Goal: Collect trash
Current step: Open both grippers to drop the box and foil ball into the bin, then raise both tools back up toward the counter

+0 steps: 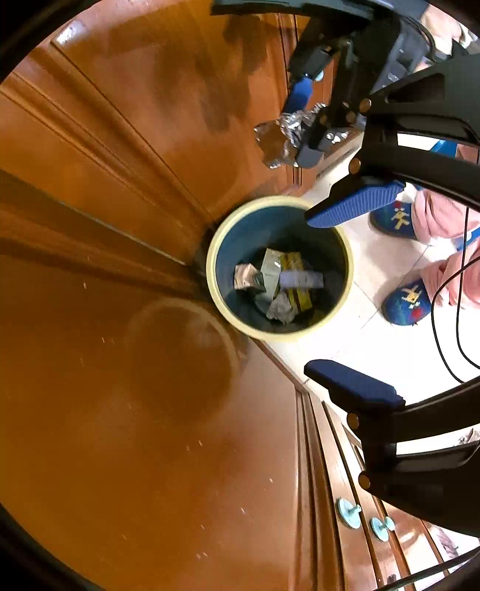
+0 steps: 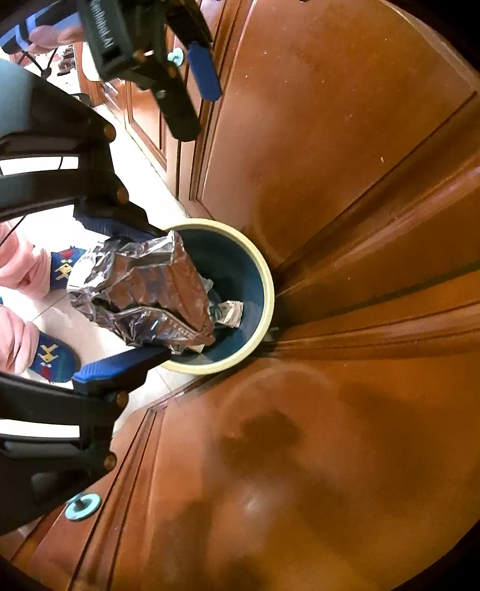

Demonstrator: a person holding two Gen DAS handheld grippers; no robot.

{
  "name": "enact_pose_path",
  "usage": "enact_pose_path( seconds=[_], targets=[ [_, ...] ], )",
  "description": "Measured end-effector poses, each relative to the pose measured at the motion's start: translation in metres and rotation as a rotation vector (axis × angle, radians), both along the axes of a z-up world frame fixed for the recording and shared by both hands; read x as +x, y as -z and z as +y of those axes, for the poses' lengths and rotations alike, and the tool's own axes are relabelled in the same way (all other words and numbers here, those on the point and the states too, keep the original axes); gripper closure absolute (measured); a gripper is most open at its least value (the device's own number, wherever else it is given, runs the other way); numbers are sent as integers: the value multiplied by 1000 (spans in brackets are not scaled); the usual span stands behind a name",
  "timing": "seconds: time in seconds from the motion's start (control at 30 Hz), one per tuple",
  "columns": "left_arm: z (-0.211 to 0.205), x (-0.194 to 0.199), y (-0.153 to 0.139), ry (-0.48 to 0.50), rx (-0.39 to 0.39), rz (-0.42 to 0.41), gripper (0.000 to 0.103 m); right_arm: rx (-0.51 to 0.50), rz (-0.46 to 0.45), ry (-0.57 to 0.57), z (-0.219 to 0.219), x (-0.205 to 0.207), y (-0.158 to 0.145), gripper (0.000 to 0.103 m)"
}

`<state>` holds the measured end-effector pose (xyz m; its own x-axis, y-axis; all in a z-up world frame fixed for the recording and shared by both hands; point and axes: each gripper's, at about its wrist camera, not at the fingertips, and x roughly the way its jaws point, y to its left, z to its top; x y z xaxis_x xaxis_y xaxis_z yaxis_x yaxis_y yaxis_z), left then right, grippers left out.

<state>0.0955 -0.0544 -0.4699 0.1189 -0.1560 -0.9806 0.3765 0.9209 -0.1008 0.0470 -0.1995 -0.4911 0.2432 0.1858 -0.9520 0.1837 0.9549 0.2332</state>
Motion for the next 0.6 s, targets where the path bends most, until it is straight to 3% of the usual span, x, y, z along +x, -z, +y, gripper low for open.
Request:
enact_pose_path(
  seconds=[0.23, 0.37, 0.6],
  targets=[
    [25, -2, -5, -51, 0, -23, 31, 33, 13, 2, 3, 11, -3, 46],
    [36, -2, -9, -78, -3, -25, 31, 19, -18, 2, 8, 14, -10, 31],
    [41, -8, -16, -112, -13, -38, 31, 2, -24, -1, 15, 10, -19, 31]
  ],
)
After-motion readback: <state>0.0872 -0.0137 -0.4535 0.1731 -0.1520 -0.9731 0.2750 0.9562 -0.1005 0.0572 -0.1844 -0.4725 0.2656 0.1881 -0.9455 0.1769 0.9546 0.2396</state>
